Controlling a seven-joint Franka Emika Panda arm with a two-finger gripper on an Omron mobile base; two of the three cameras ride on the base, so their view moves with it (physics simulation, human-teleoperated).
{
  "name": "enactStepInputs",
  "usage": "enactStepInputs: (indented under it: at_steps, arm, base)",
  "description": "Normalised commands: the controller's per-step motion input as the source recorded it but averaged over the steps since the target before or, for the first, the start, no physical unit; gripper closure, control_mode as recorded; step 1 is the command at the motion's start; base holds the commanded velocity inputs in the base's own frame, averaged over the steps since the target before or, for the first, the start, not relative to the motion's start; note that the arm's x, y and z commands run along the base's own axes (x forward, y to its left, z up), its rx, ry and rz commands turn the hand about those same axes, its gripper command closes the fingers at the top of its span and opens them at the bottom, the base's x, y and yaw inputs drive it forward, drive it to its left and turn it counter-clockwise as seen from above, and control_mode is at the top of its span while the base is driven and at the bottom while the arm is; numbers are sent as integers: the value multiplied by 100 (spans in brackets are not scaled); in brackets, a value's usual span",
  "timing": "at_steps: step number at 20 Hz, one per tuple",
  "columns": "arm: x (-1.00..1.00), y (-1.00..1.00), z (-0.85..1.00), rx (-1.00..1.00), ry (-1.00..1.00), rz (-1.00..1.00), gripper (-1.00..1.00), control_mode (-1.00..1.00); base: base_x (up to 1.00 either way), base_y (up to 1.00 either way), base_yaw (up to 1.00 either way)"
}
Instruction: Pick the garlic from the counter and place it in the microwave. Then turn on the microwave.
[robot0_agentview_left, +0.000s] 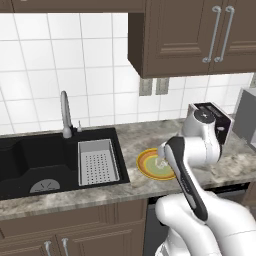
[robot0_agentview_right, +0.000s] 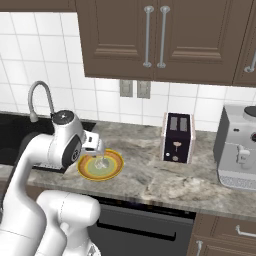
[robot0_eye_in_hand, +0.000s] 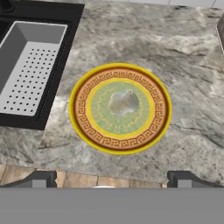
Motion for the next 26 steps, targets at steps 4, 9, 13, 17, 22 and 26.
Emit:
enactStepInputs:
  at_steps: [4, 9, 13, 17, 22, 26]
  arm:
    - [7, 0, -19, 0, 0, -1, -100, -100]
    - [17, 0, -7, 0, 0, -1, -100, -100]
    - [21, 0, -2, 0, 0, -1, -100, -100]
    - [20, 0, -4, 0, 0, -1, -100, -100]
    - [9, 0, -15, 0, 0, -1, -100, -100]
    - [9, 0, -19, 0, 0, 0, -100, -100]
  base:
    - [0, 0, 0]
    - [0, 0, 0]
    - [0, 0, 0]
    - [0, 0, 0]
    - [0, 0, 0]
    - [0, 0, 0]
